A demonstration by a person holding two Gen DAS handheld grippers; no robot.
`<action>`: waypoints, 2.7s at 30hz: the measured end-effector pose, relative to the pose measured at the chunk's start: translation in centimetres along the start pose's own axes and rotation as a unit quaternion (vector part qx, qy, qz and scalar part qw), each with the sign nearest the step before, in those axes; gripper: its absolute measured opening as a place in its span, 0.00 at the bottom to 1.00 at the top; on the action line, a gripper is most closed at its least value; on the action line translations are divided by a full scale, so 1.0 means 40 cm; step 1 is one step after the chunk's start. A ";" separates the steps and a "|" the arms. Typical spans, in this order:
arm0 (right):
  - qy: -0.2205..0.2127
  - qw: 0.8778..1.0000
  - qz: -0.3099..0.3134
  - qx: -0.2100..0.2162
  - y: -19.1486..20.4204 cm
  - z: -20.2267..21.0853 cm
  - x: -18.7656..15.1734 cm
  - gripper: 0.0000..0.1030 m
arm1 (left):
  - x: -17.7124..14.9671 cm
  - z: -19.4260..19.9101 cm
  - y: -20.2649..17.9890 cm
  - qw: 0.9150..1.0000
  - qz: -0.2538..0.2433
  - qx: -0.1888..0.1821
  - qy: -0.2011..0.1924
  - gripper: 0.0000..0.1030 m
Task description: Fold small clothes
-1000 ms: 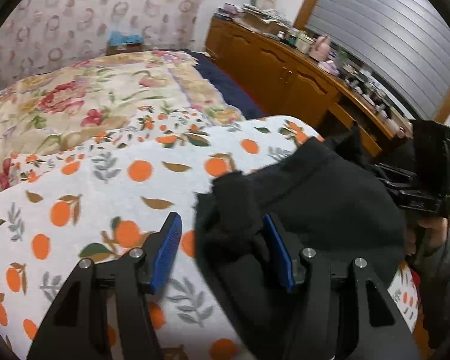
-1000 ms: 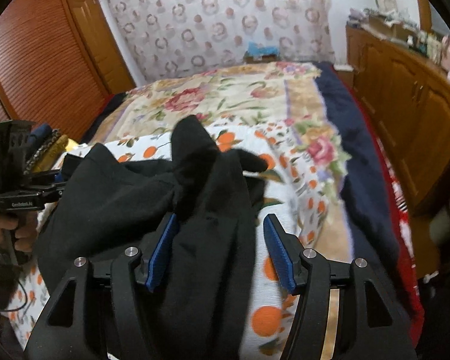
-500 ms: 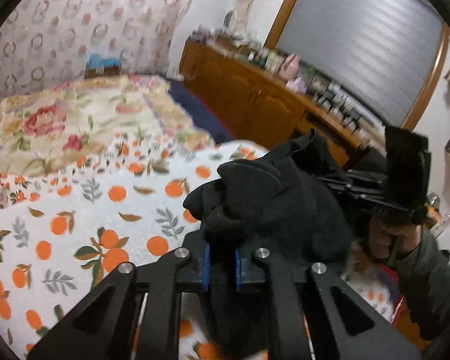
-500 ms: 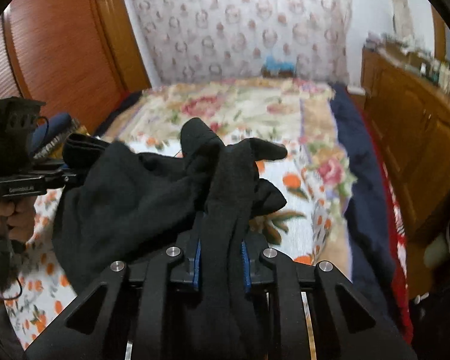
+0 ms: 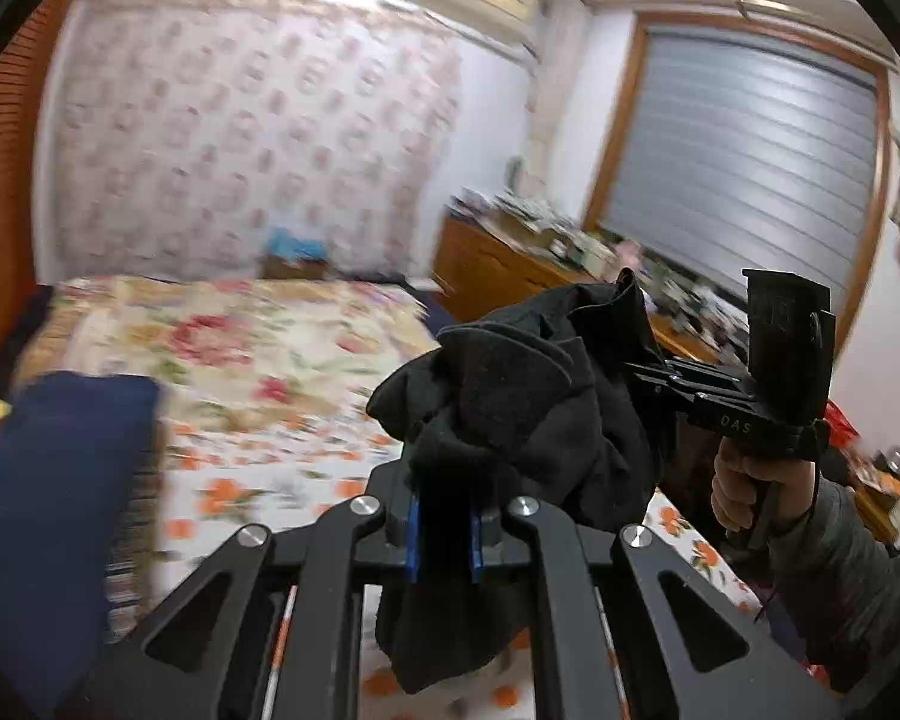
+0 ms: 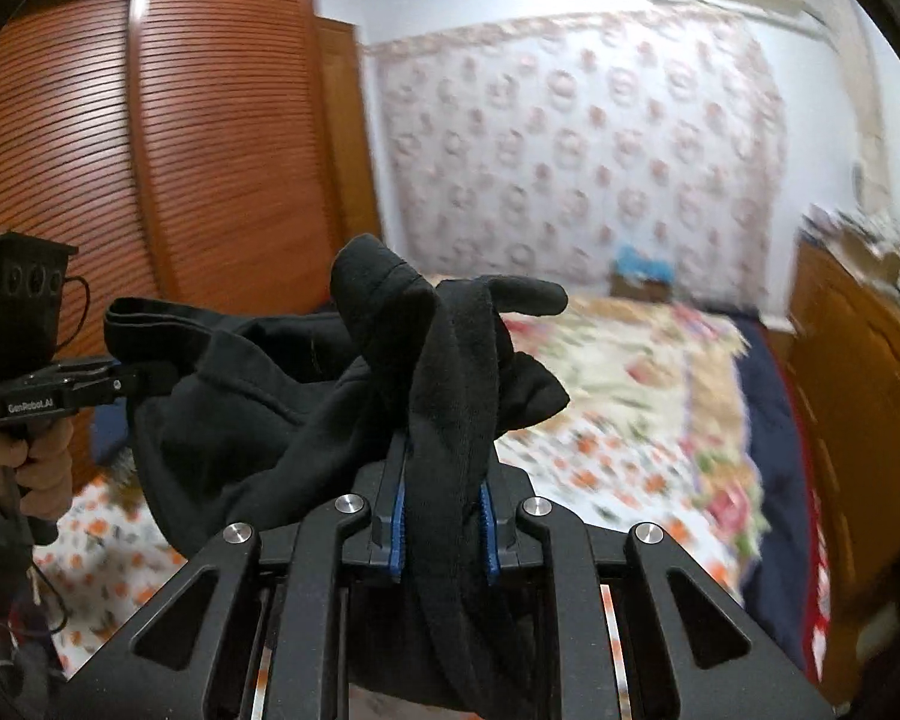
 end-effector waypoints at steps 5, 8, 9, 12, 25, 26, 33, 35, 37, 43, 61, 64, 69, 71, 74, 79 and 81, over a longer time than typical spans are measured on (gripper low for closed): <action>-0.011 0.996 0.053 0.064 0.177 -0.145 0.125 0.16 | 0.008 0.142 0.197 0.997 0.036 0.063 -0.037 0.08; -0.007 0.992 0.081 0.099 0.277 -0.231 0.184 0.16 | -0.017 0.204 0.321 0.991 0.063 0.104 -0.049 0.08; -0.002 0.989 0.092 0.114 0.319 -0.276 0.206 0.16 | -0.031 0.220 0.363 0.989 0.071 0.118 -0.052 0.08; 0.018 0.982 0.119 0.143 0.411 -0.403 0.240 0.15 | -0.093 0.248 0.502 0.980 0.119 0.151 -0.054 0.08; 0.083 0.984 0.138 0.072 0.518 -0.867 0.255 0.30 | -0.291 0.185 0.669 0.963 0.149 0.225 0.009 0.14; 0.079 0.985 0.133 0.076 0.514 -0.854 0.256 0.30 | -0.292 0.186 0.671 0.963 0.146 0.226 0.007 0.15; 0.077 0.978 0.135 0.143 0.611 -0.772 0.202 0.35 | -0.257 0.250 0.645 0.960 0.116 0.256 -0.021 0.49; 0.084 0.973 0.140 0.164 0.658 -0.766 0.176 0.39 | -0.245 0.270 0.636 0.959 0.110 0.259 -0.030 0.61; 0.100 0.969 0.150 0.167 0.683 -0.777 0.144 0.39 | -0.237 0.282 0.629 0.959 0.103 0.264 -0.033 0.63; 0.130 0.972 0.146 0.130 0.653 -0.876 0.059 0.40 | -0.224 0.305 0.610 0.957 0.092 0.273 -0.034 0.66; 0.039 0.995 0.069 0.053 0.550 -0.421 0.034 0.48 | -0.210 0.293 0.372 0.966 0.019 0.257 -0.024 0.66; 0.029 0.997 0.065 0.035 0.537 -0.332 0.007 0.55 | -0.217 0.282 0.318 0.969 0.009 0.247 -0.024 0.66; 0.014 0.999 0.050 0.005 0.519 -0.206 -0.033 0.66 | -0.220 0.266 0.241 0.972 0.001 0.233 -0.021 0.66; 0.002 0.999 0.042 -0.009 0.509 -0.153 -0.045 0.70 | -0.221 0.262 0.206 0.974 0.000 0.225 -0.020 0.66; -0.010 0.999 0.029 -0.032 0.493 -0.091 -0.055 0.75 | -0.212 0.261 0.160 0.979 -0.002 0.205 -0.021 0.66; -0.041 0.996 0.009 -0.079 0.452 0.027 -0.059 0.80 | -0.176 0.277 0.091 0.980 -0.009 0.194 -0.036 0.67; -0.049 0.994 0.000 -0.100 0.432 0.065 -0.061 0.80 | -0.158 0.285 0.072 0.981 -0.012 0.189 -0.040 0.67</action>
Point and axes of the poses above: each gripper's, at about its wrist camera, not at the fingertips, and z roughly against the way its jaws point, y to its left, x to its top, the point moved 8 cm from there along -z, roughly the way its jaws point, and after that the axes turned 10 degrees about x, right-handed, at the moved point
